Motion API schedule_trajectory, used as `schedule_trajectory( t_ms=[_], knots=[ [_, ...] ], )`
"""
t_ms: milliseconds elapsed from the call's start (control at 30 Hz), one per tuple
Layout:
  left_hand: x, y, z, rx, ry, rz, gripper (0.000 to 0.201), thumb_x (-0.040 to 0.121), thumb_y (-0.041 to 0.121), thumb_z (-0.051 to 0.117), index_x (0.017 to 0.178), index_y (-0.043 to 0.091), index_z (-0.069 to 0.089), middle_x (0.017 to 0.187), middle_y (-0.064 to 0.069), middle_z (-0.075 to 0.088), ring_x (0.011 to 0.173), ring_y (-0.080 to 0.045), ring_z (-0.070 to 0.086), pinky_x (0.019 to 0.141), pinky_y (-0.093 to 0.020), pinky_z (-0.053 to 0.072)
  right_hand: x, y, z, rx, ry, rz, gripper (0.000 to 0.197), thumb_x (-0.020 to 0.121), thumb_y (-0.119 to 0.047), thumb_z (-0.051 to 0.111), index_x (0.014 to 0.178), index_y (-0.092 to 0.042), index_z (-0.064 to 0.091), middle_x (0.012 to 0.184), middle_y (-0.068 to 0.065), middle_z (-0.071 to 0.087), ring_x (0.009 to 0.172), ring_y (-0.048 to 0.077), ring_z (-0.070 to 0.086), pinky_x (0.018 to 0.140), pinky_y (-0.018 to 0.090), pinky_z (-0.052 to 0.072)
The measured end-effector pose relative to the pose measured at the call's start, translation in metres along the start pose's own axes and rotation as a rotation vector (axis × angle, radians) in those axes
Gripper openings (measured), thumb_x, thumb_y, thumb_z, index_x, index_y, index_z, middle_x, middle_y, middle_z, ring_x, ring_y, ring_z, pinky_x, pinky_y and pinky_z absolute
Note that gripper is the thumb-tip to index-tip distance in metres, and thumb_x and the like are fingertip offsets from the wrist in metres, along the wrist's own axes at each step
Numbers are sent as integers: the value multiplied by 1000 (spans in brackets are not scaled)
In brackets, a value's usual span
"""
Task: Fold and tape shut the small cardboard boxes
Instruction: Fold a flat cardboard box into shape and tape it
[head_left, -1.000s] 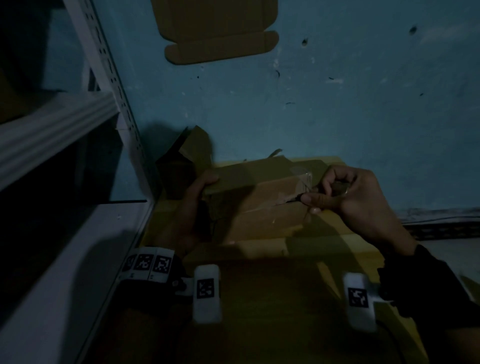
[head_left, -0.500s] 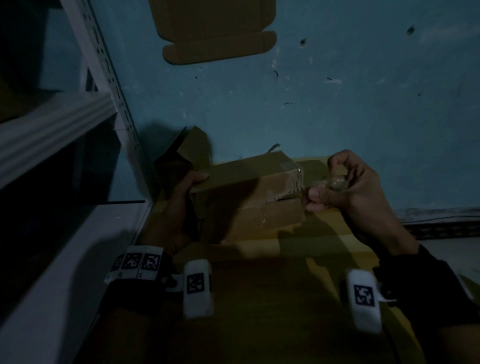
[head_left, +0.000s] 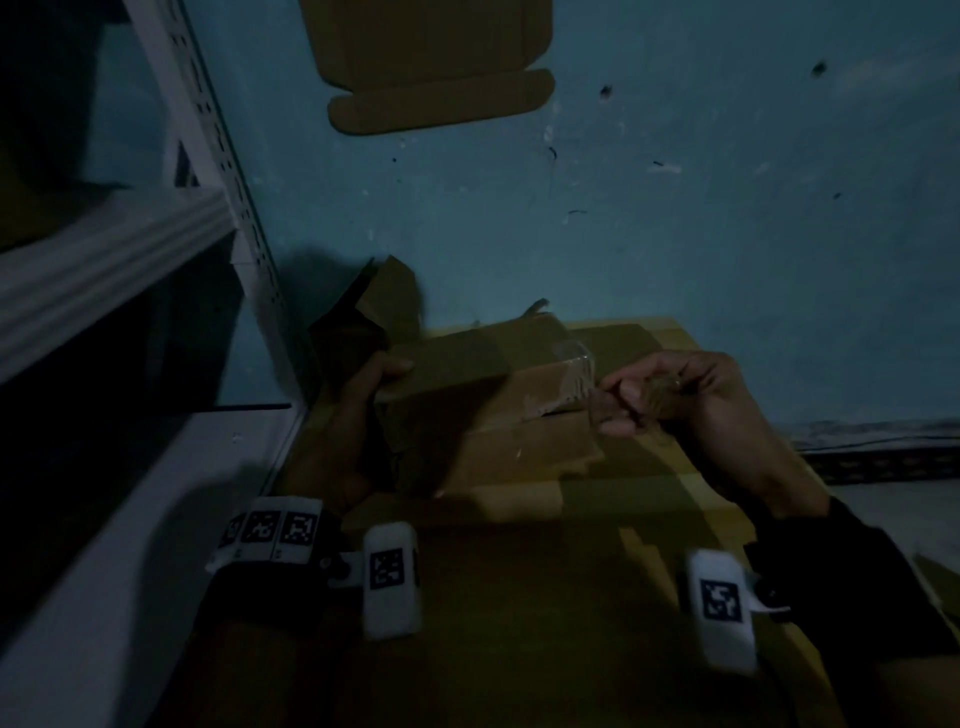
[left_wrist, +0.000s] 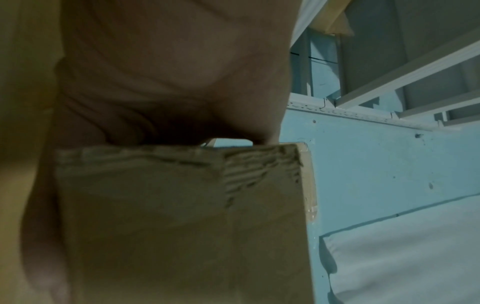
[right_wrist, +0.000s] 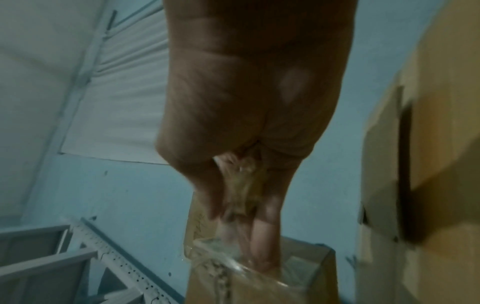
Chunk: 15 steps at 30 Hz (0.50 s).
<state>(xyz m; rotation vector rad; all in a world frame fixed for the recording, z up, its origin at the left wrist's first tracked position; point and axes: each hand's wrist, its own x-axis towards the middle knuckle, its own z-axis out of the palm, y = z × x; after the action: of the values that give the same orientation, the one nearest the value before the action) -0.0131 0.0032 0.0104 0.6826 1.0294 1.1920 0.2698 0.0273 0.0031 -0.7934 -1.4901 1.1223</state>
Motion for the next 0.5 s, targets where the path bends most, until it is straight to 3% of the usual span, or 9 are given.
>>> schedule_trajectory(
  t_ms=[67, 133, 200, 233, 300, 400, 500],
  knots=[
    [0, 1, -1, -1, 39, 24, 63, 76, 41, 60, 132, 11, 59, 109, -16, 64, 91, -32, 61, 75, -37, 48, -1, -1, -5, -36, -32, -8, 22, 85, -24, 74, 89, -2, 78, 86, 29, 72, 75, 42, 67, 76, 45, 50],
    [0, 2, 0, 5, 46, 50, 53, 83, 36, 57, 131, 15, 59, 117, -17, 64, 97, -33, 61, 77, -39, 49, -1, -5, -5, -145, -69, -23, 35, 84, -36, 77, 90, -1, 76, 85, 29, 71, 76, 45, 64, 73, 49, 47],
    [0, 1, 1, 13, 34, 47, 39, 90, 32, 52, 125, 17, 61, 113, -15, 65, 96, -34, 62, 77, -40, 50, 0, -8, -1, -274, -67, -23, 36, 74, -42, 86, 85, -9, 77, 81, 14, 75, 77, 35, 70, 70, 46, 53],
    [0, 0, 2, 22, 36, 36, 35, 92, 31, 52, 123, 18, 62, 111, -14, 66, 96, -34, 63, 76, -40, 51, 1, -7, 1, -333, -47, -19, 36, 67, -43, 86, 81, -11, 76, 78, 8, 75, 73, 26, 70, 67, 39, 54],
    [1, -2, 2, 49, 42, 9, 37, 91, 31, 54, 125, 18, 61, 116, -15, 64, 103, -37, 62, 80, -43, 53, 3, -2, 4, -491, -31, -45, 39, 60, -50, 85, 73, -14, 73, 67, 3, 70, 60, 19, 63, 58, 34, 46],
    [2, -5, 5, 93, 78, 4, 40, 89, 31, 62, 126, 16, 60, 126, -18, 62, 116, -40, 58, 93, -50, 48, 4, 7, 4, -735, -57, -92, 42, 62, -59, 82, 63, -22, 63, 49, -9, 55, 45, 7, 44, 51, 29, 32],
    [1, -8, 12, 156, 60, -3, 30, 89, 33, 66, 114, 17, 64, 105, -11, 71, 97, -32, 67, 86, -45, 54, 4, 9, 5, -868, -79, -123, 53, 65, -72, 73, 55, -28, 46, 45, -16, 48, 42, 7, 41, 49, 28, 25]
  ],
)
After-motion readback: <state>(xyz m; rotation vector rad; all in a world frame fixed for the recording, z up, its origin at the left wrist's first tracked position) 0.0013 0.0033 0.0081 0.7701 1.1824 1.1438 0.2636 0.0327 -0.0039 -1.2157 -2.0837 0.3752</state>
